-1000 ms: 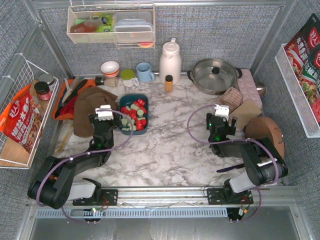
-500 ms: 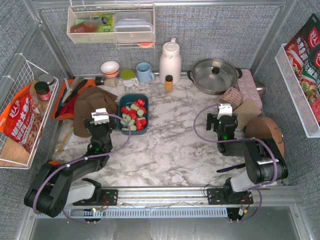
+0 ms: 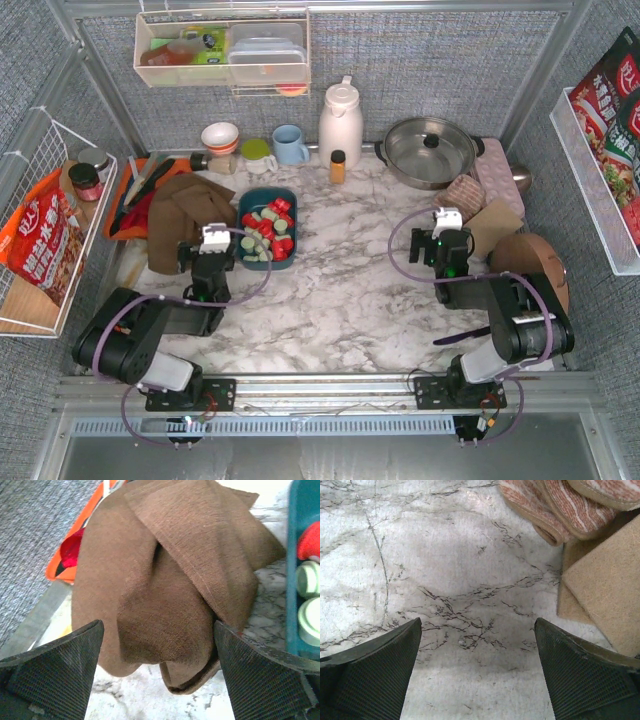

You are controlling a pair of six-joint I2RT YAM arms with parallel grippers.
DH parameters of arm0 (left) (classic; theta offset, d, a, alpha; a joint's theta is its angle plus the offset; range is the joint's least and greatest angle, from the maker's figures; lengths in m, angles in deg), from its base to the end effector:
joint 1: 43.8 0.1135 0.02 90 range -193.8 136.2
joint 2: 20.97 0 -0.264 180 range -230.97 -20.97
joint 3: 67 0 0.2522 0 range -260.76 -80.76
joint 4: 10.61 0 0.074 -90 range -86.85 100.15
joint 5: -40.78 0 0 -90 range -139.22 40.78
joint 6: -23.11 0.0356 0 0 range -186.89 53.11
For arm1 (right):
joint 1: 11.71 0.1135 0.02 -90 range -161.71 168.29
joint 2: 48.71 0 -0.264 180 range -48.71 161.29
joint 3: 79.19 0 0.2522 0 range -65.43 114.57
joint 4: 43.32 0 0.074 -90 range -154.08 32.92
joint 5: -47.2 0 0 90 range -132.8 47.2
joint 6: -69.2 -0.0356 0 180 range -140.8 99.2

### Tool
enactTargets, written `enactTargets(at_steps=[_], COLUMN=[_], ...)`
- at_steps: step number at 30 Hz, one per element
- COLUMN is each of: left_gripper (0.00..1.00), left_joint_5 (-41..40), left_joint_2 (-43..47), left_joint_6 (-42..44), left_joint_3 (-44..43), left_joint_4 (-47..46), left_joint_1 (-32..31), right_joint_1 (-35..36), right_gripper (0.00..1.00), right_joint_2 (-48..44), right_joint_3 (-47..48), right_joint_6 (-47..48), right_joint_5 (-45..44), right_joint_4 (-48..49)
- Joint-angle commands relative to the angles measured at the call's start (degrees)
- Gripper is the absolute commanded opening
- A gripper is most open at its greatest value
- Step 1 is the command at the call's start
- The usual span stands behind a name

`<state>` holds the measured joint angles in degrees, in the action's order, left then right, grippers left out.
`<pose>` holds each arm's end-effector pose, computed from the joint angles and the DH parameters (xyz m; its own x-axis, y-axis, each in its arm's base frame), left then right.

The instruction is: Mix the coffee capsules in the storage basket

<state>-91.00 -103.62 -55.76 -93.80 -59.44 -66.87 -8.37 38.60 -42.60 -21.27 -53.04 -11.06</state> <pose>0.2187 -0.0674 0.1543 -0.1714 0.2294 -0.9581 -0.2885 0.9182 0.2715 0.2706 0.0095 0.1475 -0.3152 -0.0103 -0.9490 0.1136 0.9923 -0.0485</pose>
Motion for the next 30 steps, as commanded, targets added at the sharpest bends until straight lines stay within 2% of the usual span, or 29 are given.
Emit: enactTargets(at_steps=[1,4,7,11,13,15,17,18,22,24,25,26,27,28,30], left_gripper=[1.0,1.0,0.99,0.99,0.99,0.99,1.0,1.0,1.0,0.99,0.99,0.99,0.99,0.99,0.99], left_joint_5=[10.37,11.41,15.2,14.72,16.28,21.94,24.52,27.89,33.34,36.71,38.76,40.17,40.48,40.51,40.46], left_joint_2=[-1.32,-1.84,1.01,5.3,4.44,-2.08,-9.55,-10.61,-10.08,-9.1,-7.19,-6.12,-5.61,-5.01,-6.3], left_joint_6=[0.0,-2.73,-5.04,-5.85,-4.88,-4.97,-8.69,-10.01,-13.18,-16.53,-18.13,-19.23,-18.85,-18.53,-18.69], left_joint_3=[-0.18,-2.49,-0.54,8.22,12.28,13.68,12.48,11.83,11.1,9.07,6.02,2.27,-0.76,-0.8,0.82], left_joint_4=[-7.95,-4.7,-4.44,-18.41,-26.58,-34.4,-40.46,-41.26,-39.79,-35.92,-28.27,-16.46,-10.47,-9.77,-15.43], left_joint_1=[1.28,3.76,6.75,9.23,10.57,13.54,17.85,20.36,24.23,27.59,29.41,30.87,30.97,30.82,30.8], right_joint_1=[-0.04,-0.08,-0.04,-0.07,-0.08,-0.08,-0.08,-0.08,-0.08,-0.07,-0.08,-0.06,-0.03,-0.08,-0.08], right_gripper=[0.99,0.99,0.99,0.99,0.99,0.99,0.99,0.99,0.99,0.99,0.99,0.99,0.99,0.99,0.99], right_joint_2=[-0.09,-0.06,-0.09,-0.04,-0.04,-0.11,-0.12,-0.1,-0.12,-0.1,-0.11,-0.12,-0.12,-0.12,-0.06], right_joint_3=[0.36,0.34,0.37,0.35,0.34,0.36,0.33,0.32,0.37,0.36,0.31,0.35,0.35,0.33,0.34], right_joint_6=[-0.68,-0.67,-0.67,-0.67,-0.66,-0.63,-0.67,-0.67,-0.68,-0.67,-0.71,-0.61,-0.68,-0.68,-0.68], right_joint_5=[0.19,0.13,0.13,0.13,0.14,0.13,0.13,0.13,0.18,0.13,0.13,0.13,0.13,0.13,0.14], right_joint_4=[0.48,0.47,0.48,0.54,0.47,0.48,0.44,0.49,0.46,0.5,0.48,0.51,0.48,0.47,0.52])
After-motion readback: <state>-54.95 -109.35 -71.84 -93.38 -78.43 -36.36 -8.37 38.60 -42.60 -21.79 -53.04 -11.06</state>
